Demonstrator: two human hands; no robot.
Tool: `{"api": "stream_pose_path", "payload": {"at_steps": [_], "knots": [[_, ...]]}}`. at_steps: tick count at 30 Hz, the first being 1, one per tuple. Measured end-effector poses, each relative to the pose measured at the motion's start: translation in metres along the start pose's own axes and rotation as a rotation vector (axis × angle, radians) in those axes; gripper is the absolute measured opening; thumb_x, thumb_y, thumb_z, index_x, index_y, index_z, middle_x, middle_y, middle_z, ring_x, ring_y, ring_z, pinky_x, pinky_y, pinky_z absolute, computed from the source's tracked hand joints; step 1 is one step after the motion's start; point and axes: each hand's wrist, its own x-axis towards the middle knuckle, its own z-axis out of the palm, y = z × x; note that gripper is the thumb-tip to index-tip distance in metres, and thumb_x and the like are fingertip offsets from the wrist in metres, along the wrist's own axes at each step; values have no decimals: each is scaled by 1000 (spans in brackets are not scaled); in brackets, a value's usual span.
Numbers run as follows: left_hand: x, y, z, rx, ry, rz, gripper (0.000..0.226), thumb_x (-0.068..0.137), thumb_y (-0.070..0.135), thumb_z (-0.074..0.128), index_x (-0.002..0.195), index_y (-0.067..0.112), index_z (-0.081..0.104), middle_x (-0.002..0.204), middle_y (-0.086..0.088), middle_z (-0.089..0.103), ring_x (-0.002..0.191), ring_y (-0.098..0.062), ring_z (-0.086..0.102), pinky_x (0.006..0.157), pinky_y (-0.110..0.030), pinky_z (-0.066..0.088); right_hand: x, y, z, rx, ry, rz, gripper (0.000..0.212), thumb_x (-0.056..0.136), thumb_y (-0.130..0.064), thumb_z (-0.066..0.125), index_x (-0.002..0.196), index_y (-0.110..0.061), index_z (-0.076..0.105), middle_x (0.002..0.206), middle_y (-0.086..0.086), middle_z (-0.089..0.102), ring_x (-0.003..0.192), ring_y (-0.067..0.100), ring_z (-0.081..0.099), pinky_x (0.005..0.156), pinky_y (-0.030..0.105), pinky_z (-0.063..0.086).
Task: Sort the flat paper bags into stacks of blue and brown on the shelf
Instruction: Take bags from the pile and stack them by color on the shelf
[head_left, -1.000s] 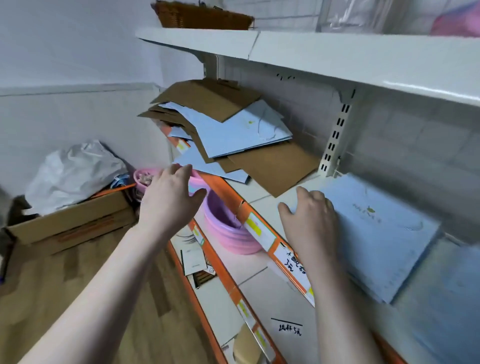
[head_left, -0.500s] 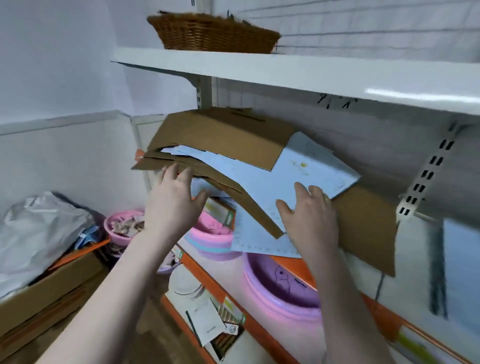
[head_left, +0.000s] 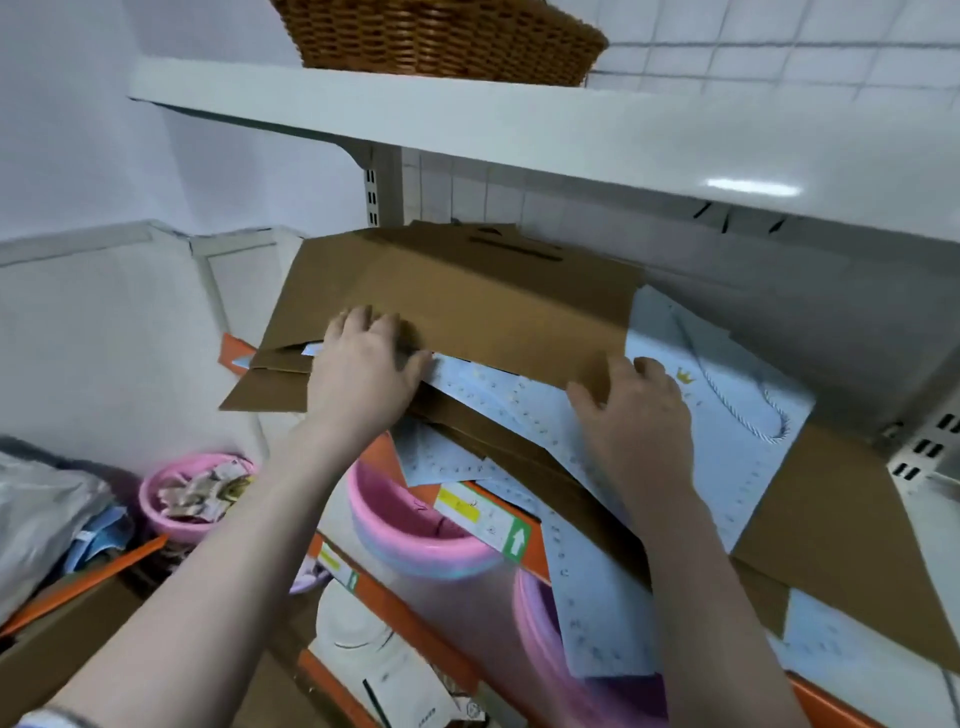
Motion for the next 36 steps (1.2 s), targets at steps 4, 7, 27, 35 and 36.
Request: {"api": "stream_pose_path", "payload": {"at_steps": [4, 7, 27, 35, 36], "knots": [[41, -8, 16, 38, -28, 12, 54, 91, 45, 51, 130, 7, 51, 140, -19, 41, 133, -36, 30, 107, -40, 26, 32, -11, 14, -28, -15, 34, 49, 96, -43, 44, 129, -7, 47, 127, 18, 47, 118, 33, 44, 98, 40, 35], [67, -18, 27, 74, -80, -37, 61, 91, 54, 44, 131, 8, 47, 136, -22, 42, 130, -40, 32, 107, -44, 28, 47, -17, 22, -90, -10, 52, 51, 96, -47, 40, 126, -7, 48, 126, 20, 47, 116, 34, 45, 96, 40, 37], [91, -52, -4, -807, 75, -318, 36, 85, 34, 66, 109, 10, 53, 98, -3, 56, 95, -25, 55, 83, -38, 48, 59, -14, 6, 401, 72, 256, 66, 87, -41, 62, 138, -5, 39, 130, 16, 53, 121, 34, 48, 99, 40, 40], [31, -62, -19, -1076, 49, -354, 22, 90, 26, 59, 77, 20, 43, 77, 6, 50, 65, -6, 48, 51, -16, 40, 13, -18, -12, 534, 138, 285, 54, 88, -32, 60, 138, -16, 44, 134, 7, 52, 119, 26, 50, 96, 33, 38], [23, -64, -21, -1096, 44, -353, 21, 90, 26, 59, 77, 20, 43, 77, 5, 51, 67, -9, 50, 54, -16, 42, 3, -18, -15, 516, 153, 293, 56, 89, -34, 59, 139, -17, 43, 136, 7, 50, 120, 26, 49, 97, 35, 38]]}}
